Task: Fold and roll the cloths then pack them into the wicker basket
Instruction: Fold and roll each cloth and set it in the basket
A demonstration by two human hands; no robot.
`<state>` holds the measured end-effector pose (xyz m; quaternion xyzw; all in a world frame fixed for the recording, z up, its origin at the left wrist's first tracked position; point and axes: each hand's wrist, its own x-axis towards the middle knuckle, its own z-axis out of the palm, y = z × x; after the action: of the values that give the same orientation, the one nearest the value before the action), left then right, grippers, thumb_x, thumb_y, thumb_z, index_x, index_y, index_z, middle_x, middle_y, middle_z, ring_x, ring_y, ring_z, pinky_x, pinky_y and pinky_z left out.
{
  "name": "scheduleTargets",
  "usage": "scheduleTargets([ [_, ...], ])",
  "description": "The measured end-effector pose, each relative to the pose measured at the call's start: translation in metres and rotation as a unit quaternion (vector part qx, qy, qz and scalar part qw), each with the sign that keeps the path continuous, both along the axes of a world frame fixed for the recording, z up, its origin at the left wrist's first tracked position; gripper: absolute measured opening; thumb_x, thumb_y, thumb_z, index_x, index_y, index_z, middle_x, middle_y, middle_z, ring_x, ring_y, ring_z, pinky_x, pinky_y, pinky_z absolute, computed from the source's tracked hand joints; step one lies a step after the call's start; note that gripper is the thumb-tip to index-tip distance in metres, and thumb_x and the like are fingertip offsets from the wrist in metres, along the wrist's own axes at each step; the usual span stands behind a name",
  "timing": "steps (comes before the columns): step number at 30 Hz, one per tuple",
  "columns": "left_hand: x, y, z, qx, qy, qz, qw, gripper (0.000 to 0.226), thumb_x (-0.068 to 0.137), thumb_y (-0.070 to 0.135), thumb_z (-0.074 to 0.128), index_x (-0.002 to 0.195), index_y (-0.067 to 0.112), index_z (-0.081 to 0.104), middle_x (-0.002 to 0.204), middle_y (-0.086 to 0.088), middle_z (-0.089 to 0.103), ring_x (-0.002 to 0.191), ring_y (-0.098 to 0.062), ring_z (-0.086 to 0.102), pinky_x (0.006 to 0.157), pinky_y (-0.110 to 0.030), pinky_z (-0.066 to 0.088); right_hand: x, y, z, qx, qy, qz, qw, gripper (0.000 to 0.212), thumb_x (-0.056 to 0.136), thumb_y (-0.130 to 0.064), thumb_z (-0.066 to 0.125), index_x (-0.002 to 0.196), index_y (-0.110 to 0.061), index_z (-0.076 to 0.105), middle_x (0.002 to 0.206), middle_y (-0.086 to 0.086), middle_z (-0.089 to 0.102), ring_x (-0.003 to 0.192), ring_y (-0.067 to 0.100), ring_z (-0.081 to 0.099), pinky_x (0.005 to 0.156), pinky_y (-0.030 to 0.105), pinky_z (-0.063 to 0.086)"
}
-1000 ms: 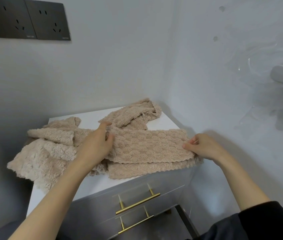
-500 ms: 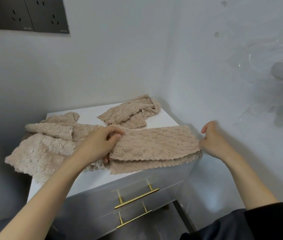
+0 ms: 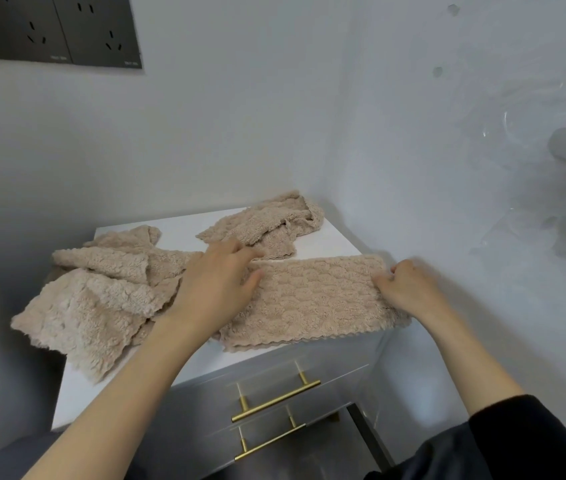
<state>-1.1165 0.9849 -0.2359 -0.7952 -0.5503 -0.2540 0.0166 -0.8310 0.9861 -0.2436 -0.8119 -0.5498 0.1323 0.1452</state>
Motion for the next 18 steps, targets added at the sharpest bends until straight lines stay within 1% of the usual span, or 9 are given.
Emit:
scheduleTargets([
  [2,0.005,0.009,-0.008,-0.034,0.038,0.005,0.999,0.041,0.099,0.043,0.038,0.137,0.029,0.046,0.134,0.008,0.050,0.126,-0.016,0.039,0.100,-0.039,0.032,0.000,0.003,-0.001,0.007,0.008,-0.002,1.000,0.023,0.092,-0.030,0.041,0.073,-0.017,0.039,0.090,0.014,0.047,0.087,0.026,0.044,0.074,0.031,0.033],
  [4,0.006,0.018,-0.014,-0.074,0.060,0.024,0.995,0.043,0.100,0.042,0.030,0.139,0.028,0.042,0.140,0.007,0.047,0.130,-0.017,0.036,0.103,-0.041,0.025,-0.001,0.003,0.000,0.020,0.025,-0.009,0.999,0.025,0.088,-0.025,0.042,0.065,-0.022,0.032,0.088,0.012,0.045,0.085,0.026,0.041,0.069,0.032,0.032],
  [6,0.005,0.026,-0.019,-0.093,0.068,0.033,0.993,0.043,0.101,0.042,0.026,0.135,0.025,0.046,0.135,0.005,0.051,0.126,-0.018,0.039,0.101,-0.040,0.023,-0.002,0.004,0.002,0.023,0.037,-0.019,0.999,0.021,0.084,-0.023,0.047,0.064,-0.021,0.044,0.088,0.010,0.051,0.090,0.030,0.049,0.071,0.032,0.038],
  [9,0.002,0.033,-0.021,-0.102,0.045,0.031,0.993,0.036,0.101,0.041,0.032,0.123,0.027,0.057,0.118,0.004,0.057,0.116,-0.020,0.045,0.094,-0.038,0.023,0.002,0.008,0.002,0.018,0.033,-0.014,0.999,0.031,0.083,-0.020,0.052,0.055,-0.019,0.039,0.071,0.007,0.047,0.079,0.028,0.048,0.062,0.030,0.034],
  [11,0.000,0.034,-0.019,-0.110,0.017,0.032,0.993,0.029,0.099,0.039,0.041,0.116,0.027,0.061,0.102,0.005,0.054,0.111,-0.021,0.047,0.092,-0.039,0.024,0.001,0.009,0.002,0.053,0.028,-0.003,0.998,0.029,0.086,-0.017,0.051,0.061,-0.017,0.038,0.066,0.004,0.045,0.074,0.027,0.047,0.057,0.031,0.032],
  [13,0.000,0.035,-0.014,-0.109,-0.010,0.033,0.993,0.025,0.096,0.037,0.050,0.113,0.025,0.063,0.093,0.006,0.050,0.107,-0.021,0.047,0.092,-0.039,0.026,-0.003,0.010,0.004,0.119,-0.015,0.005,0.993,0.012,0.091,-0.019,0.049,0.081,-0.013,0.049,0.080,0.007,0.056,0.083,0.030,0.054,0.065,0.034,0.041],
  [15,0.001,0.033,-0.008,-0.099,-0.031,0.033,0.994,0.021,0.094,0.036,0.054,0.106,0.022,0.063,0.088,0.006,0.049,0.100,-0.019,0.047,0.090,-0.038,0.028,-0.008,0.013,0.009,0.199,-0.082,0.004,0.977,0.012,0.093,-0.018,0.048,0.100,-0.010,0.053,0.093,0.010,0.062,0.091,0.033,0.057,0.071,0.039,0.046],
  [16,0.001,0.031,-0.006,-0.096,-0.039,0.030,0.994,0.017,0.093,0.036,0.055,0.099,0.022,0.061,0.088,0.006,0.049,0.096,-0.018,0.046,0.089,-0.038,0.030,-0.010,0.017,0.012,0.241,-0.087,0.007,0.966,0.012,0.093,-0.016,0.048,0.103,-0.009,0.052,0.093,0.011,0.063,0.090,0.034,0.058,0.070,0.040,0.047],
  [18,0.001,0.026,-0.002,-0.103,-0.064,0.015,0.993,0.013,0.090,0.033,0.057,0.084,0.022,0.053,0.088,0.004,0.049,0.089,-0.018,0.047,0.079,-0.035,0.036,-0.016,0.028,0.015,0.312,-0.031,0.011,0.950,0.009,0.092,-0.009,0.048,0.100,-0.008,0.051,0.087,0.012,0.063,0.082,0.034,0.059,0.066,0.042,0.047],
])
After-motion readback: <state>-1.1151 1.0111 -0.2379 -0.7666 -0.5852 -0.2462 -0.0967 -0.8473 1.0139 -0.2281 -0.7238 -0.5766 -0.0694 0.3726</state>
